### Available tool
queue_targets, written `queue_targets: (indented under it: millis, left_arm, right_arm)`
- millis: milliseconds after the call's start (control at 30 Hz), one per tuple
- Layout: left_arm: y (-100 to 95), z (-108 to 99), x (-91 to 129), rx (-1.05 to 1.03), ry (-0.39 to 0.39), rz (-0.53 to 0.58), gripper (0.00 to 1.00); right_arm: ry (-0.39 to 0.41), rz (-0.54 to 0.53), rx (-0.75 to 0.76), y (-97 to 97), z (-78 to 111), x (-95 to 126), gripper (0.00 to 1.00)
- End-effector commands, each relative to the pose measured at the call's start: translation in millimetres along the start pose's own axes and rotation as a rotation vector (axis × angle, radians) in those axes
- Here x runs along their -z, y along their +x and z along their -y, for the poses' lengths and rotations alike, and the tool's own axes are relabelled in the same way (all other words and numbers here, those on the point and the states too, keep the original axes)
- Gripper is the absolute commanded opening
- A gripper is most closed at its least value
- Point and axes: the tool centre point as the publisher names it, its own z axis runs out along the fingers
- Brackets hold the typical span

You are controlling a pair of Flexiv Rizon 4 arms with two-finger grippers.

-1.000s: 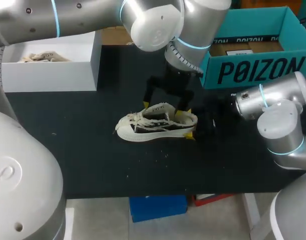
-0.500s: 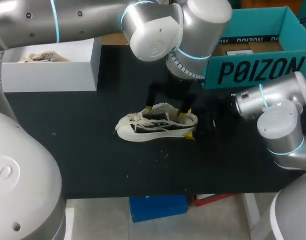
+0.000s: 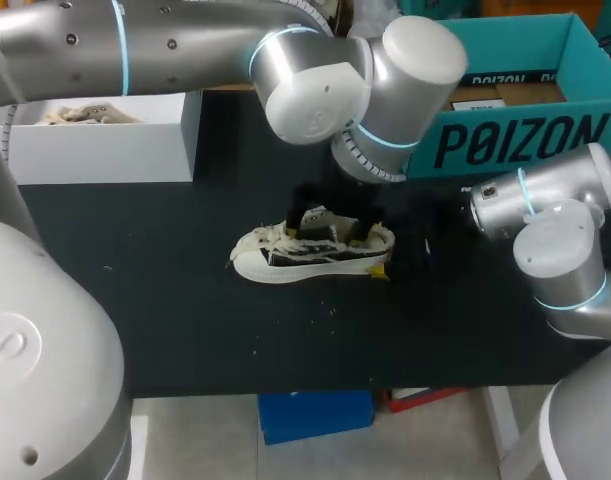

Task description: Take the shoe out of the shoebox, open the shoe tongue, remove and reinsert the insole, then place the shoe into the shoebox

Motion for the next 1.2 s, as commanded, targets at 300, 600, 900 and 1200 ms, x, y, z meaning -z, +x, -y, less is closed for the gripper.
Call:
queue_targets:
  millis: [300,600,900,1200]
  left_arm:
    - [8.9,16,-14,0.006,-0.030,0.036,1.00]
    - [8.0,18,-22,0.019,-0.047,0.104,0.03]
    - [3.7,18,-24,0.059,-0.058,0.160,0.00]
    - [-1.4,17,-8,0.064,-0.030,0.136,0.00]
  right_arm:
    - [0.001,0.002,-0.001,-0.6,0.9,-2,0.00]
    - [0.001,0.002,-0.001,-0.6,0.9,-2,0.00]
    - [0.001,0.002,-0.001,-0.6,0.9,-2,0.00]
    - [0.001,0.002,-0.001,-0.6,0.9,-2,0.00]
